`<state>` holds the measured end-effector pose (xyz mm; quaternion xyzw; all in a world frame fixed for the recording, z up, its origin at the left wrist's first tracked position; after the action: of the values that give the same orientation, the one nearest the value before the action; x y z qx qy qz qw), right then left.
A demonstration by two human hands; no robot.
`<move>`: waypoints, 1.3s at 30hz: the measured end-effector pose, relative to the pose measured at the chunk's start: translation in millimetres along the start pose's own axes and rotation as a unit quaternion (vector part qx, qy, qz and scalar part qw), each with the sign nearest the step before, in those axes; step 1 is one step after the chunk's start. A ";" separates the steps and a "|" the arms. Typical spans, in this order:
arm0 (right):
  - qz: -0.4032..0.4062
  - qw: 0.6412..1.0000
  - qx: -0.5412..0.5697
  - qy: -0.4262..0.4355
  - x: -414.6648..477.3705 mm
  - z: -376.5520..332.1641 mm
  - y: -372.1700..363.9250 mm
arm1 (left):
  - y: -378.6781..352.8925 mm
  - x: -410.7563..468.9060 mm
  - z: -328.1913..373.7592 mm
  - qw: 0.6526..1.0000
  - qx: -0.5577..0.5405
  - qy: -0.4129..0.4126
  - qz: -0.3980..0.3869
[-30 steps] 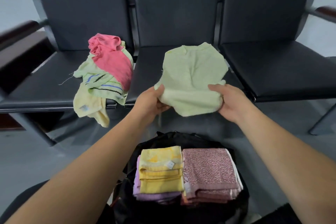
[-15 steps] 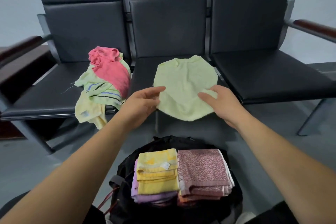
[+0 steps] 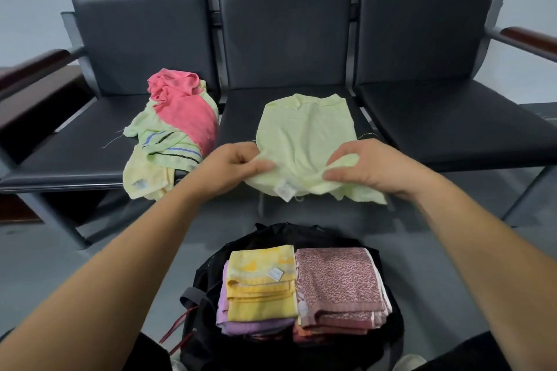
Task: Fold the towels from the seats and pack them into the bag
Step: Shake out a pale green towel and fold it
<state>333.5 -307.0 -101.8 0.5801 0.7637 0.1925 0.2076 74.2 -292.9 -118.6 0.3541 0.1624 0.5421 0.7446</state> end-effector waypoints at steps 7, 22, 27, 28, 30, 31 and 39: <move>0.043 0.991 -0.116 0.051 9.7 12.1 14.3 | 28.7 1.2 -27.9 0.919 -0.267 0.178 0.228; 0.274 0.959 0.054 -0.050 1.0 66.6 47.5 | 58.4 -5.2 -27.0 0.922 -0.006 0.171 0.348; 0.302 0.886 0.351 0.032 7.5 -20.9 91.3 | 127.1 22.4 41.9 0.912 0.026 0.165 0.376; 0.280 0.868 0.405 0.065 9.1 -51.7 102.9 | 146.3 27.6 63.2 0.911 0.022 0.154 0.382; 0.213 0.840 0.480 0.134 4.3 -120.7 126.8 | 184.3 34.3 110.6 0.915 -0.049 0.102 0.388; 0.163 0.829 0.508 0.170 -2.3 -156.6 139.2 | 203.3 36.2 136.5 0.909 -0.145 0.051 0.387; 0.181 0.867 0.447 0.127 -27.2 -244.7 221.7 | 295.2 29.4 224.6 0.906 -0.135 0.046 0.398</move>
<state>386.5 -290.2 224.8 0.7096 0.6693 -0.0633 -0.2109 20.9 -297.0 249.6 0.2599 -0.0329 0.8259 0.4992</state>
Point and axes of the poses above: each hand's wrist, its own x-axis towards the middle knuckle, its own y-axis out of the back of the hand, z = x × y, the point moved 5 cm from there along x, towards the middle knuckle, and after that the axes turned 10 degrees about x, right-handed, at the moved point
